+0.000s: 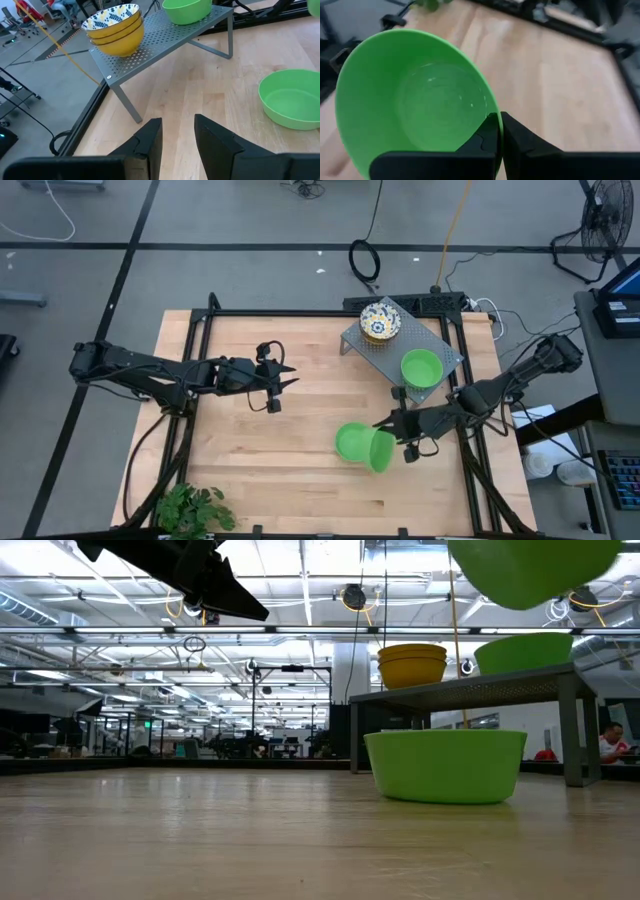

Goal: Pick & Place Mini bowls
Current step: Stack the bottom green bowl on the green bowl on the shelf

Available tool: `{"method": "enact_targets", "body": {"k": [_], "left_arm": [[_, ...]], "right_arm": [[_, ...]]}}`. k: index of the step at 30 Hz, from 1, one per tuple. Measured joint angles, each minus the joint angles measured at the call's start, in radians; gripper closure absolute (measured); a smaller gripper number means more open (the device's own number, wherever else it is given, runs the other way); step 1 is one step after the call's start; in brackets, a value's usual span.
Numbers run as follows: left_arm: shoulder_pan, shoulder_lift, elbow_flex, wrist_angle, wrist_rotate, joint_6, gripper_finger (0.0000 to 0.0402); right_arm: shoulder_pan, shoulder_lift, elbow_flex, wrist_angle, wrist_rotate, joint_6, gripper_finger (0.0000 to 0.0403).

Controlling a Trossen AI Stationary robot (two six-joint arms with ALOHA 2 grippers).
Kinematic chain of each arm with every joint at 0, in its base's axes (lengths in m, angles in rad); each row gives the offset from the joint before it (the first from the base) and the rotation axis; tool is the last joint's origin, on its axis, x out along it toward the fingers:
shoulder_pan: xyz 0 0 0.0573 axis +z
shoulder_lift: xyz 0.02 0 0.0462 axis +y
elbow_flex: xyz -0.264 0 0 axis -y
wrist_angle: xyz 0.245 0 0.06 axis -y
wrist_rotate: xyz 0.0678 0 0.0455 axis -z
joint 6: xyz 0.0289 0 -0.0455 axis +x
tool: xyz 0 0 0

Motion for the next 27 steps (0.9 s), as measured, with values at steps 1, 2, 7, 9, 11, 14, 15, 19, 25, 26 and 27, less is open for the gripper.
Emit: {"method": "enact_targets", "body": {"k": [1,2,7,9,11,14,15,19,25,26,27], "left_arm": [[0.000,0.000,0.000,0.000,0.000,0.000,0.0284],[0.000,0.000,0.000,-0.001,0.000,0.000,0.0284],[0.000,0.000,0.000,-0.002,0.000,0.000,0.0284],[0.000,0.000,0.000,-0.002,0.000,0.000,0.0284],[0.000,0.000,0.000,-0.003,0.000,0.001,0.0284],[0.000,0.000,0.000,-0.005,0.000,0.002,0.0284],[0.000,0.000,0.000,-0.006,0.000,0.002,0.0284],[0.000,0.000,0.000,-0.006,0.000,0.002,0.0284],[0.000,0.000,0.000,-0.006,0.000,0.003,0.0284],[0.000,0.000,0.000,-0.007,0.000,0.003,0.0284],[0.000,0.000,0.000,-0.007,0.000,0.003,0.0284]], "right_arm": [[-0.003,-0.003,0.000,0.008,0.013,-0.013,0.0403],[-0.008,-0.005,0.000,0.018,0.020,-0.026,0.0403],[-0.037,-0.020,0.000,0.041,0.064,-0.078,0.0403],[-0.053,-0.026,0.000,0.044,0.064,-0.084,0.0403],[-0.071,-0.032,0.000,0.045,0.064,-0.084,0.0403],[-0.098,-0.045,0.000,0.048,0.069,-0.084,0.0403],[-0.105,-0.049,0.000,0.049,0.082,-0.084,0.0403],[-0.128,-0.065,0.000,0.048,0.168,-0.089,0.0403],[-0.159,-0.094,0.000,0.050,0.247,-0.112,0.0403],[-0.164,-0.099,0.000,0.053,0.255,-0.112,0.0403],[-0.168,-0.104,0.000,0.055,0.272,-0.112,0.0403]]}}
